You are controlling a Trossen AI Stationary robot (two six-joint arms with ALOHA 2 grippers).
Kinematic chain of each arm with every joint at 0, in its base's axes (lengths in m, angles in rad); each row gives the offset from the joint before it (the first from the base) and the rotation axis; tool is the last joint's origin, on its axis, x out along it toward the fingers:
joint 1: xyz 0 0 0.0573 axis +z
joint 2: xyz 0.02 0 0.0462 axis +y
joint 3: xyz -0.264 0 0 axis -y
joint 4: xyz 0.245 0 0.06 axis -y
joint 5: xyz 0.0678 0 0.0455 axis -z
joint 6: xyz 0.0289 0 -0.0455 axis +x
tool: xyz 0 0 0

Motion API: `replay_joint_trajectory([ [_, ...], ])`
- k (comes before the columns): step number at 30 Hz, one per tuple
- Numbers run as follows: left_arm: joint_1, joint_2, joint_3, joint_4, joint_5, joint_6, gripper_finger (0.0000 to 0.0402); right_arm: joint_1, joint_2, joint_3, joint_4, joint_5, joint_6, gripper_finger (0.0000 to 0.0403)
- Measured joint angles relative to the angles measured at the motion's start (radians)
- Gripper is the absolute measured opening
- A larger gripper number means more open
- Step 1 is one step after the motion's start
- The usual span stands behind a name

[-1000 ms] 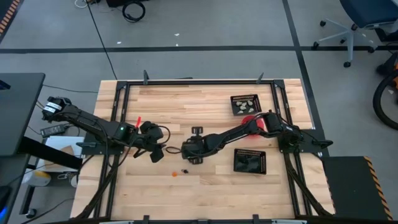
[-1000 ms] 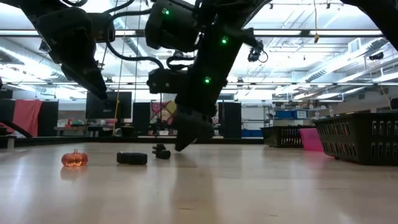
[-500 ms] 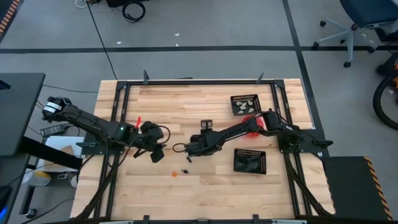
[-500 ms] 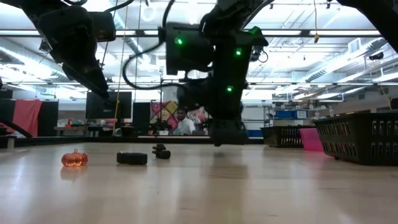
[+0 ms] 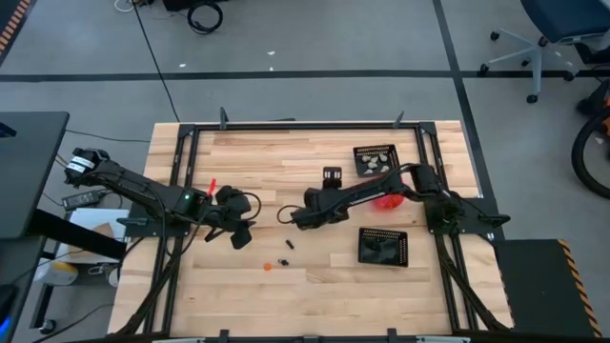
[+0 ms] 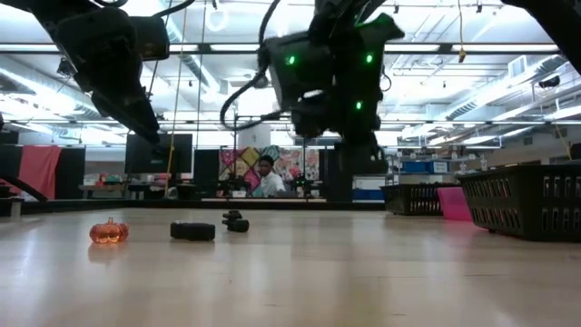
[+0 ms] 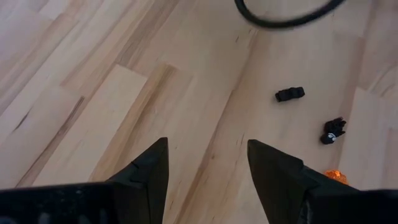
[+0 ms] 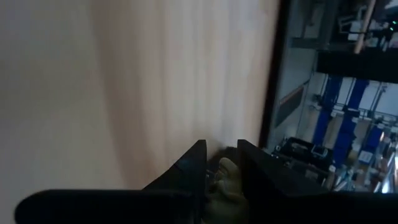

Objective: Sort Halloween decoration
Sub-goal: Put the white skull toy into the top black bin

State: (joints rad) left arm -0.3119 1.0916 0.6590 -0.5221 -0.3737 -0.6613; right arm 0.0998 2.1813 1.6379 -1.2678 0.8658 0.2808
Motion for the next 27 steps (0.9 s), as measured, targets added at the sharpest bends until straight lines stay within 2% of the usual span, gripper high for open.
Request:
replay_joint_trajectory([
  [7, 0.000, 0.000, 0.000, 0.002, 0.000, 0.001, 0.0192, -0.022, -0.129, -0.060, -0.016, 0.050, 0.014, 0.0091],
  [17, 0.000, 0.000, 0.000, 0.010, 0.000, 0.002, 0.0192, -0.099, -0.394, -0.358, 0.098, 0.050, 0.032, 0.0091],
  [27, 0.000, 0.000, 0.000, 0.042, -0.022, 0.022, 0.0192, -0.280, -0.571, -0.617, 0.357, -0.066, -0.067, 0.0091],
])
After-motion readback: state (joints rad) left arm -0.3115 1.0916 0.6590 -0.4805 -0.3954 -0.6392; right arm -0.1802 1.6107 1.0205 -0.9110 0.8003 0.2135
